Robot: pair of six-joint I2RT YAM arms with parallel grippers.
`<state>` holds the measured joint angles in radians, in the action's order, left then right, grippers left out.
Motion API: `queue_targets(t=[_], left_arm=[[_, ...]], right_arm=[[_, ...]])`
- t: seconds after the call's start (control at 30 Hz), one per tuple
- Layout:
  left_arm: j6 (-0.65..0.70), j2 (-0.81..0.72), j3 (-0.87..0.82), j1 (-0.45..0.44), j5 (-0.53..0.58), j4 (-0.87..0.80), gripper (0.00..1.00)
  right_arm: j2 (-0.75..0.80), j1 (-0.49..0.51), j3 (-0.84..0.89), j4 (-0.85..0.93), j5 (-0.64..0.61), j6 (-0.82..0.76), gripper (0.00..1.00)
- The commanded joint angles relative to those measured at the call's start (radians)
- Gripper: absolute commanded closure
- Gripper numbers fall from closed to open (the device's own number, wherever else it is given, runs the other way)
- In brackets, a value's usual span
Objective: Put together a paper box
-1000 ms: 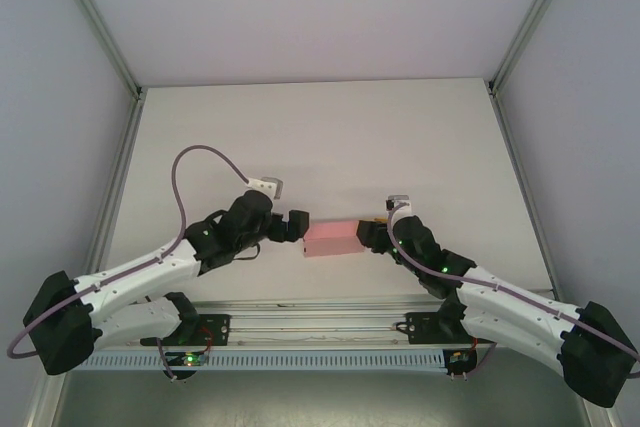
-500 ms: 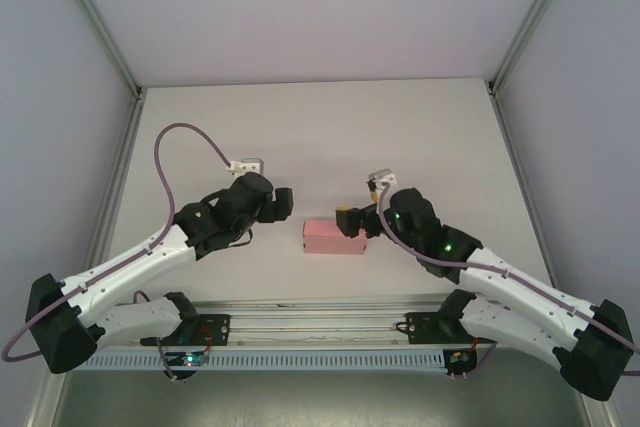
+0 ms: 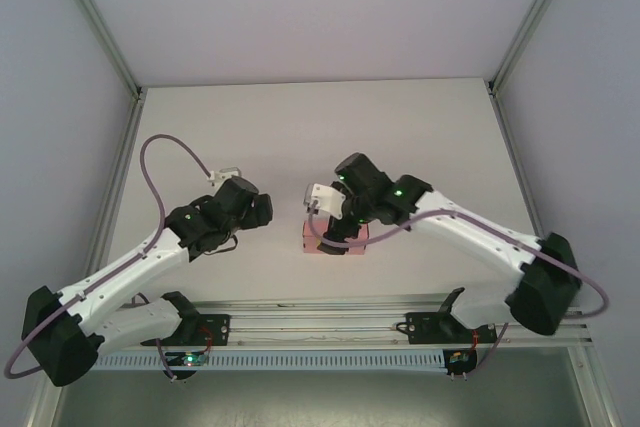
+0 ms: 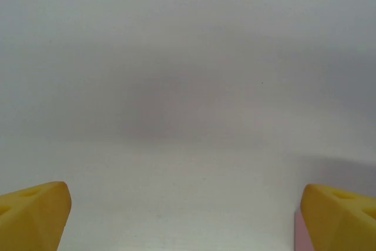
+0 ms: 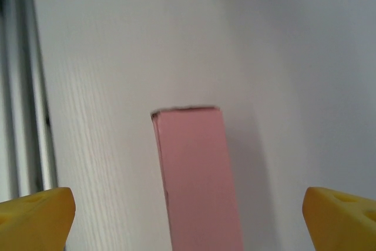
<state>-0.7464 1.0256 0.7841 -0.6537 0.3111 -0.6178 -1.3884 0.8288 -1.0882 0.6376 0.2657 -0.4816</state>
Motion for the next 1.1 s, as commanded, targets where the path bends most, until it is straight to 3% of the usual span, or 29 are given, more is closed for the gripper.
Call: queue_targets(t=[0.0, 0.13, 0.23, 0.33, 0.43, 0.53, 0.63, 0.8, 0.93, 1.07], left_arm=[[-0.026, -0.037, -0.030, 0.017, 0.008, -0.041, 0.00], [-0.033, -0.054, -0.051, 0.020, 0.007, -0.045, 0.00], [-0.035, -0.055, -0.068, 0.022, 0.003, -0.031, 0.00], [-0.031, -0.049, -0.069, 0.022, -0.009, -0.032, 0.00], [-0.032, -0.051, -0.079, 0.023, 0.000, -0.039, 0.00], [-0.036, -0.063, -0.088, 0.024, -0.003, -0.042, 0.00], [-0.039, -0.083, -0.096, 0.023, 0.002, -0.048, 0.00], [-0.053, -0.127, -0.109, 0.023, 0.020, -0.065, 0.00], [-0.066, -0.178, -0.125, 0.023, 0.040, -0.083, 0.00], [-0.073, -0.223, -0.147, 0.024, 0.033, -0.077, 0.00]], right_arm=[[-0.062, 0.026, -0.027, 0.089, -0.161, -0.102, 0.01], [-0.139, 0.017, -0.041, 0.070, -0.232, -0.101, 0.01], [-0.197, 0.018, -0.063, 0.115, -0.192, -0.121, 0.06], [-0.245, 0.025, -0.078, 0.141, -0.218, -0.118, 0.21], [-0.266, 0.027, -0.086, 0.145, -0.251, -0.111, 0.48], [-0.259, 0.033, -0.090, 0.140, -0.272, -0.102, 0.62], [-0.238, 0.050, -0.094, 0.123, -0.334, -0.091, 0.63], [-0.210, 0.087, -0.088, -0.004, -0.631, -0.032, 0.64], [-0.224, 0.090, -0.021, -0.272, -0.898, -0.084, 0.64], [-0.247, 0.077, 0.115, -0.625, -0.913, -0.290, 0.68]])
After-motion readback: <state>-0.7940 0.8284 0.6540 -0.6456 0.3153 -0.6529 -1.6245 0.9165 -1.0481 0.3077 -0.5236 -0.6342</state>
